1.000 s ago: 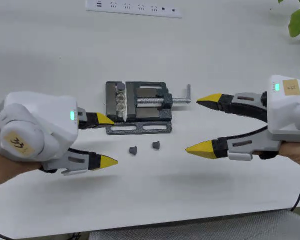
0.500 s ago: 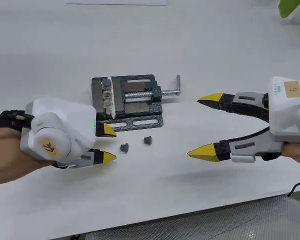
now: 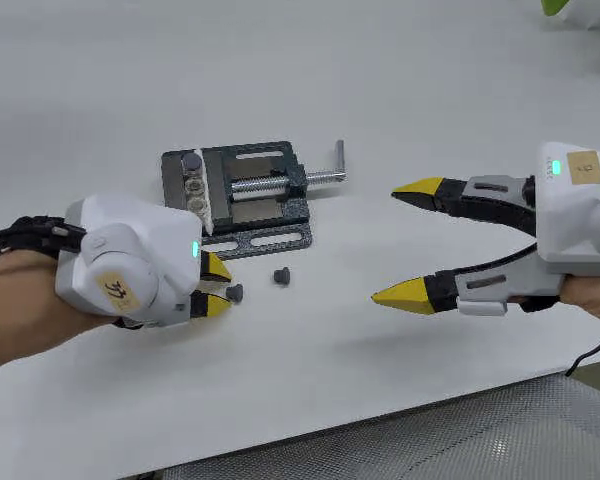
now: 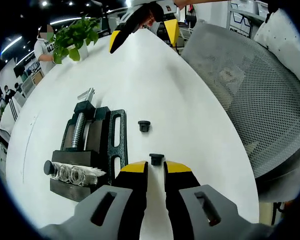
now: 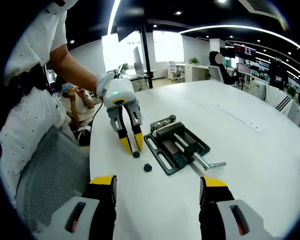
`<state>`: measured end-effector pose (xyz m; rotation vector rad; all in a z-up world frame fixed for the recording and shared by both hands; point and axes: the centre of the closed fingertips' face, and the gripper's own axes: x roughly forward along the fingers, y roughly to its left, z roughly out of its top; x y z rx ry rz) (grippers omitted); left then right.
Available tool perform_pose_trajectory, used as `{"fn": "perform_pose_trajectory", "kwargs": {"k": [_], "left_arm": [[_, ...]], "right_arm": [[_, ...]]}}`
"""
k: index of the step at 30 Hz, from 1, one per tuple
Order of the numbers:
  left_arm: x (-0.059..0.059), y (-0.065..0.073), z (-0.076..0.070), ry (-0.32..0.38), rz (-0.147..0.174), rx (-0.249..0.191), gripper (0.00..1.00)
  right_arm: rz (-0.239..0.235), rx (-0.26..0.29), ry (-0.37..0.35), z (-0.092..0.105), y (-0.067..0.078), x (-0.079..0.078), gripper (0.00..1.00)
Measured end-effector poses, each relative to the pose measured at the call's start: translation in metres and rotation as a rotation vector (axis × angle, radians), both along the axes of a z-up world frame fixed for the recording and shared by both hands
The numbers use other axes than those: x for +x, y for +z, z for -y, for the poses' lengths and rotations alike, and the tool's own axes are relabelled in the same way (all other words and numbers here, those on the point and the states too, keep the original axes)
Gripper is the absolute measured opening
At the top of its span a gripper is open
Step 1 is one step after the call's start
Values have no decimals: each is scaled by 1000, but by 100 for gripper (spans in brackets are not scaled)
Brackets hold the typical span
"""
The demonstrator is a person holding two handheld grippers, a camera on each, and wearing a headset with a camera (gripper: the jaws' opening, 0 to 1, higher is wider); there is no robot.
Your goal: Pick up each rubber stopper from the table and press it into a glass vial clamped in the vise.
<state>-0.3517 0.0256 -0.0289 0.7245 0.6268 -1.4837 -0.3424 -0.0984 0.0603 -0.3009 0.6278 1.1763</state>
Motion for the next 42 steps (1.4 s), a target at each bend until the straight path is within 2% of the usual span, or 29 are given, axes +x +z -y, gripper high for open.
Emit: {"fn": "perform_pose_trajectory", "kwargs": {"k": [9,18,20,21,22,23,25,27,28,31,33,35,38,42], "left_arm": [[-1,-4,1,-5,-5,8,5],[1,-1,3,21,-1,-5,4],[1,3,3,44,-15,-18,4],[1,7,5,84,-44,-39,3],[1,11,5,96,-49,-52,3],[2,21,9,123,-57,-83,3],[3,29,10,173,-91,-118,3],[3,46,14,234,-123,-160,3],[3,56,16,260,-141,-195,3],[1,79,22,307,-175,-269,3],[0,93,24,321,-183,-302,3],[-1,104,27,334,-201,-339,3],[-4,123,30,341,-212,-379,3],[-4,138,33,355,-234,-421,3]], "right_arm": [[-7,1,-2,-4,2,-1,64],[-5,15,7,-15,10,0,63],[-3,20,13,-17,10,0,63],[-1,26,19,-20,12,0,63],[-3,30,24,-22,14,0,62],[-5,38,32,-27,18,0,62],[-8,44,42,-33,23,0,61],[-7,60,60,-40,30,0,58],[-16,67,69,-46,36,0,57],[-11,78,113,-56,46,-1,53],[-29,75,147,-64,53,-3,49],[-20,70,190,-67,54,-4,45],[-76,75,252,-79,67,-10,36],[-72,42,326,-85,71,-13,28]]}}
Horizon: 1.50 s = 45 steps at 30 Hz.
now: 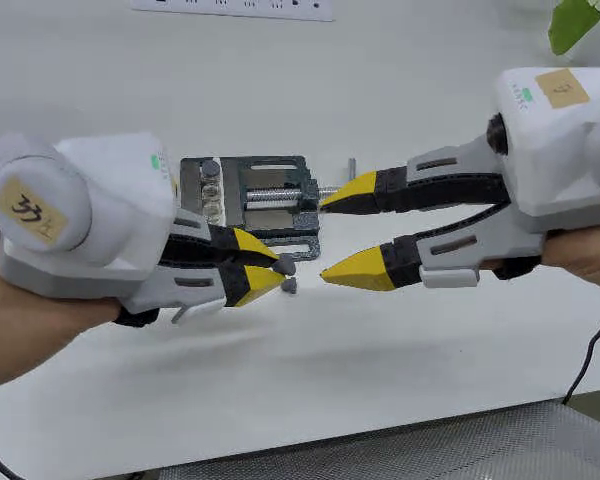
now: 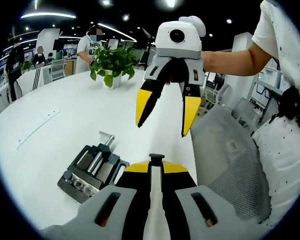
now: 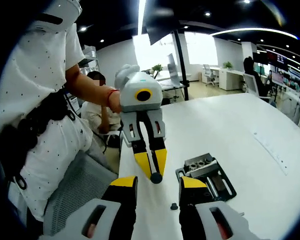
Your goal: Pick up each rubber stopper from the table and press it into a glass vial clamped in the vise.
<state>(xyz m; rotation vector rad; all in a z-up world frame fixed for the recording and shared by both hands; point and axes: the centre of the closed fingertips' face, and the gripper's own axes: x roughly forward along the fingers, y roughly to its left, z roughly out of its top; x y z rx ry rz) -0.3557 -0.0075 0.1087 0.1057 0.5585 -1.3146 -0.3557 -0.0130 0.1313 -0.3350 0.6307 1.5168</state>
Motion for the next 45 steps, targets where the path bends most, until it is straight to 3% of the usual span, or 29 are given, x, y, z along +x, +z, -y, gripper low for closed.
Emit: {"fn": "perform_pose_trajectory", "kwargs": {"k": [3,14,22,45], "left_arm": [[0,9,1,9,-17,-33,3],[-6,19,3,4,-11,-50,3],[-7,21,4,4,-12,-57,3],[-10,22,3,-22,-6,-55,3]], "right_arm": [[-7,-20,45,-4,1,-3,23],[-2,-52,127,-14,0,-14,13],[2,-57,139,-15,1,-16,7],[1,-62,158,-15,3,-18,6]]}}
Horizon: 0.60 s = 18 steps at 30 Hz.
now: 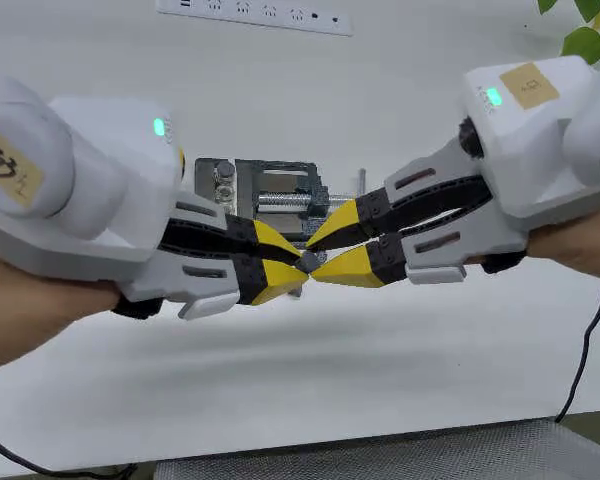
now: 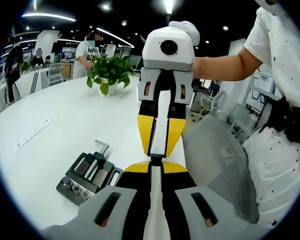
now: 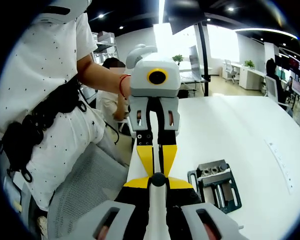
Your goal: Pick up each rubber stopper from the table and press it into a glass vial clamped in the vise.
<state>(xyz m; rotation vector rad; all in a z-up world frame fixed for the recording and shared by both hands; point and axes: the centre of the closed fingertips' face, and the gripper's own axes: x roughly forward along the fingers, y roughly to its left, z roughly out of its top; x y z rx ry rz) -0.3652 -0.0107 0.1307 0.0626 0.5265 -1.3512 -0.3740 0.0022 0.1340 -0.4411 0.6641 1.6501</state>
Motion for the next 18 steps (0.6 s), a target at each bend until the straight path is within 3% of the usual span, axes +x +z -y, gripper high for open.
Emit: {"fn": "perform_pose_trajectory", "kwargs": {"k": [9,18], "left_arm": [[-4,0,-2,-21,-19,-7,3],[-3,-2,-5,-8,-2,-10,3]], "right_arm": [[2,-6,34,-2,0,-6,5],[11,-18,35,-7,-1,-4,5]]}}
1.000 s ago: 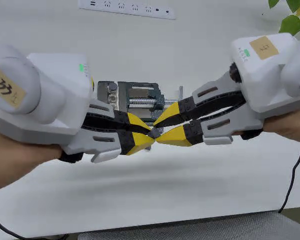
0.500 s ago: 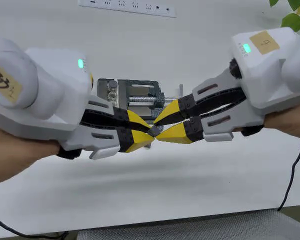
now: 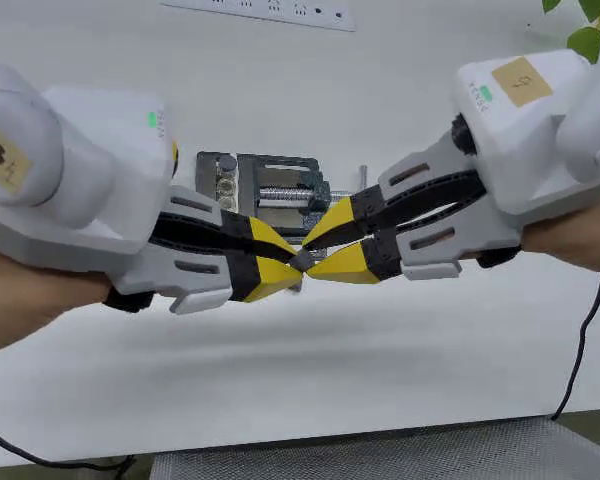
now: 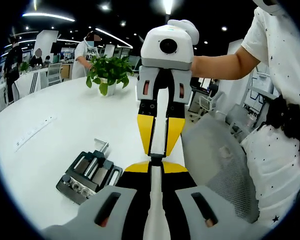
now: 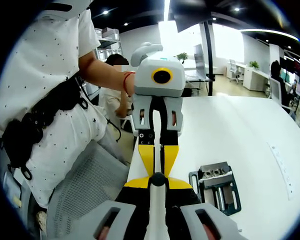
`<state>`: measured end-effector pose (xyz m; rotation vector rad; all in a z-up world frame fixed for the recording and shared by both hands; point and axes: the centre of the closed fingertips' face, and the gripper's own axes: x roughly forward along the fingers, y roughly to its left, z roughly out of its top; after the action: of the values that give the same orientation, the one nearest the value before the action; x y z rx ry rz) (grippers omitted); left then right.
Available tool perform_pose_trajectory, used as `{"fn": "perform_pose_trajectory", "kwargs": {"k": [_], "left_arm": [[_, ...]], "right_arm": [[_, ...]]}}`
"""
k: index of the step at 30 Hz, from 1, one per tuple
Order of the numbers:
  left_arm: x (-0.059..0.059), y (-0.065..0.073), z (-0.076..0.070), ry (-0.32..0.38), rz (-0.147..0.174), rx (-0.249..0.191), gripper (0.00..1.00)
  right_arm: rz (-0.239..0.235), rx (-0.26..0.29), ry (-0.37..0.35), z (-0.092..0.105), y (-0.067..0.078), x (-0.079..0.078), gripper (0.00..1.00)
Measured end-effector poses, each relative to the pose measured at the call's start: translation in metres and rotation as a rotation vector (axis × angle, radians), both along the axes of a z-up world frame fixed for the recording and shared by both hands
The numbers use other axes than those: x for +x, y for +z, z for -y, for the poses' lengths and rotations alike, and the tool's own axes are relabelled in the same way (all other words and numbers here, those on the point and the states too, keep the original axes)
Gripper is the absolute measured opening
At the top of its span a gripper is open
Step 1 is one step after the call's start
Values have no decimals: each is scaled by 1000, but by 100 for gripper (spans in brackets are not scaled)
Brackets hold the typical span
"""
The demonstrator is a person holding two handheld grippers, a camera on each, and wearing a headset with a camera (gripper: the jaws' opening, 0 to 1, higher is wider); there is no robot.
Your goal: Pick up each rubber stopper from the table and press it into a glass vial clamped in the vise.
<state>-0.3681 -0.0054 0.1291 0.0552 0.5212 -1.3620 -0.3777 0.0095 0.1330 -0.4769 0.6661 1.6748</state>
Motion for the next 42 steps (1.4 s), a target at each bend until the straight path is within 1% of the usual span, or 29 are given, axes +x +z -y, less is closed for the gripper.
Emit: {"fn": "perform_pose_trajectory", "kwargs": {"k": [2,3,4,6,9,12,14,18,19,20,21,22,25,26,27,28,29,31,33,34,36,40,42], "left_arm": [[1,-1,-1,4,6,-1,3],[1,-1,-2,3,21,-2,3],[1,-1,-3,4,29,-2,4],[2,-2,-5,11,29,-6,4],[3,-2,-9,26,40,-12,4],[4,-2,-13,43,43,-20,9],[6,-4,-19,65,48,-17,12],[10,-6,-32,110,46,-24,16],[12,-8,-36,127,49,-23,17],[13,-9,-39,138,54,-23,20],[15,-10,-44,153,66,-22,22],[15,-10,-46,158,72,-22,24],[18,-15,-57,191,75,-16,27],[19,-17,-61,202,86,-16,29],[20,-18,-64,212,89,-14,32],[22,-20,-69,230,87,-13,34],[23,-21,-72,238,86,-11,37],[25,-22,-78,253,104,-11,40],[27,-25,-84,270,93,-9,43],[27,-26,-86,271,100,-9,44],[28,-26,-89,281,131,-7,49],[29,-29,-92,293,146,-7,62],[29,-32,-94,302,149,-4,69]], "right_arm": [[0,-4,-1,-1,0,1,5],[-3,-5,-2,-1,-1,2,5],[-5,-6,-4,-2,-1,3,5],[-12,-9,-7,-3,-2,4,5],[-15,-12,-8,-6,-2,5,5],[-20,-13,-16,-9,0,10,5],[-17,-19,-26,-10,2,15,5],[-5,-23,-58,-15,3,27,5],[-1,-27,-70,-16,2,35,5],[4,-32,-79,-17,2,39,5],[17,-44,-90,-21,1,41,5],[24,-53,-94,-23,0,44,5],[35,-79,-116,-30,-2,53,5],[35,-90,-124,-33,-3,57,5],[40,-97,-128,-34,-4,61,5],[50,-114,-138,-36,-6,67,5],[51,-121,-140,-38,-7,69,5],[51,-142,-156,-42,-10,76,5],[63,-172,-163,-44,-14,82,5],[67,-182,-164,-45,-15,85,5],[68,-203,-171,-49,-18,90,5],[69,-250,-175,-54,-27,98,5],[78,-280,-171,-56,-34,104,5]]}}
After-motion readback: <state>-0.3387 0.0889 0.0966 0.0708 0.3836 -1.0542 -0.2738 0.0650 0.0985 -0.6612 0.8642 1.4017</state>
